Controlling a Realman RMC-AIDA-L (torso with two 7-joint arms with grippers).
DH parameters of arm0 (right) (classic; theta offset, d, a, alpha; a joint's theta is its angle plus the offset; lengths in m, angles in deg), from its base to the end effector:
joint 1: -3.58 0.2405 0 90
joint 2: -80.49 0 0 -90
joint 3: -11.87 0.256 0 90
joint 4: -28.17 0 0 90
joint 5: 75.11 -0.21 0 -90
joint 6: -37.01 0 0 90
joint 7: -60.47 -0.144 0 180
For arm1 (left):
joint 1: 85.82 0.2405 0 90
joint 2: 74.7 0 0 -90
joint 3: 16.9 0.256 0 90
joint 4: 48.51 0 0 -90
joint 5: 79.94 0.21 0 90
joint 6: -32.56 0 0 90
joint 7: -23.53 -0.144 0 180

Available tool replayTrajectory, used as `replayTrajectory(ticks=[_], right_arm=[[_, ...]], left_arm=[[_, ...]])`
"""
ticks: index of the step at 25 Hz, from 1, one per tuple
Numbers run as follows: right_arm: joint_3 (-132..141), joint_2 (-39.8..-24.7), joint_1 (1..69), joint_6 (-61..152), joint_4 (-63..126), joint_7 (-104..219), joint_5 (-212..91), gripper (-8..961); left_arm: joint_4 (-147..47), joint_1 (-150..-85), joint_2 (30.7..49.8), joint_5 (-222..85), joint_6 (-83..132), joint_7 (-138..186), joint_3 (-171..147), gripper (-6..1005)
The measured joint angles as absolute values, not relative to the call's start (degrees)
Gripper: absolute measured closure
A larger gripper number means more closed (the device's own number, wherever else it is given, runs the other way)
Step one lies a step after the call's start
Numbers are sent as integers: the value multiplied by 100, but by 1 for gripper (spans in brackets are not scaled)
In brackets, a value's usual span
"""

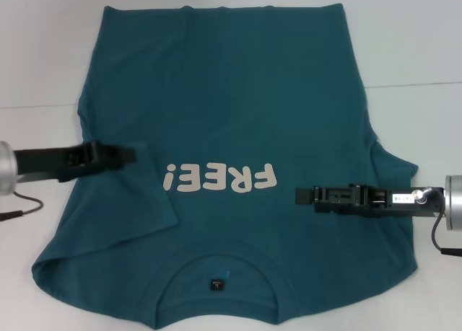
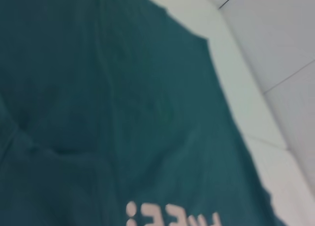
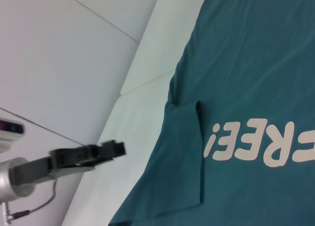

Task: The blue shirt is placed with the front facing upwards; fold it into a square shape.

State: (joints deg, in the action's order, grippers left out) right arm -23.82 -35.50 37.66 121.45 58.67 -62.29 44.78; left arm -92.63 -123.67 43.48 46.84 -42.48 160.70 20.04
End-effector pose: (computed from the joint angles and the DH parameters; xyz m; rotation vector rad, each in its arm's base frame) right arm 0.2767 0.3458 0.0008 -2.3621 1.7469 0.7374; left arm -0.2545 0.3960 0.0285 -2.1668 -1.6762 -0.6054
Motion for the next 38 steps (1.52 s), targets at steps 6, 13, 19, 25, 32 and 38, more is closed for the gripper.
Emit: replayTrajectory(ticks=[6, 13, 19, 25, 32, 38], right_arm=[[-2413, -3542, 3759, 12158, 5876, -6133, 4482, 57], [-2451, -3466, 3816, 12356, 5926, -6064, 4525, 57], [-2509, -3407, 3833, 12415, 5935, -6058, 4531, 58], [-2576, -3150, 3837, 12720, 5976, -6259, 4545, 58], [-2641, -2831, 3810, 13313, 6921, -7464, 5383, 59], [-2281, -2766, 3808, 13693, 7680, -8271, 6083, 59]], left_arm=[[-9383, -12003, 4265, 4307, -4748, 15702, 1224, 658], [-9490, -11493, 4239, 4321, -6564, 13909, 631, 500], [-9626, -10798, 4598, 4339, -7234, 11308, 624, 96], [-9584, -10476, 4743, 4384, -7258, 10996, 644, 65], [-9566, -10345, 4782, 4339, -7273, 11283, 601, 65], [-9542, -10362, 4829, 4270, -7277, 11335, 597, 65]])
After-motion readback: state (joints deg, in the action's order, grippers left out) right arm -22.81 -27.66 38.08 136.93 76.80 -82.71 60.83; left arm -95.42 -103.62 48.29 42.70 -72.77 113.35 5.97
